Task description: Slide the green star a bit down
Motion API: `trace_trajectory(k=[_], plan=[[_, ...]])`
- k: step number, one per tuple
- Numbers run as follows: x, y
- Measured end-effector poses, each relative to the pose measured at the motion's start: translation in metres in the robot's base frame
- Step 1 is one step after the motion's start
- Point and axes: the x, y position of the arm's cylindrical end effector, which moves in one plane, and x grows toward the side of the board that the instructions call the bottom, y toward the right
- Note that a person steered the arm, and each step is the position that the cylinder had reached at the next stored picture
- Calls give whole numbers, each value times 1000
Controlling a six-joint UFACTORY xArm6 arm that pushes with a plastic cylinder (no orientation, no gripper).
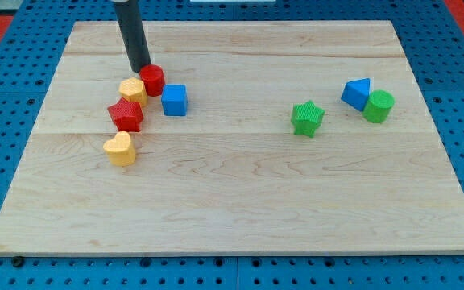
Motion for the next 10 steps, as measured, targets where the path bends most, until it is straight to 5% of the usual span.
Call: trace_trajectory(k=[2, 6, 8, 10], plan=[[5, 99], [107, 315], [124, 257], [83, 282]])
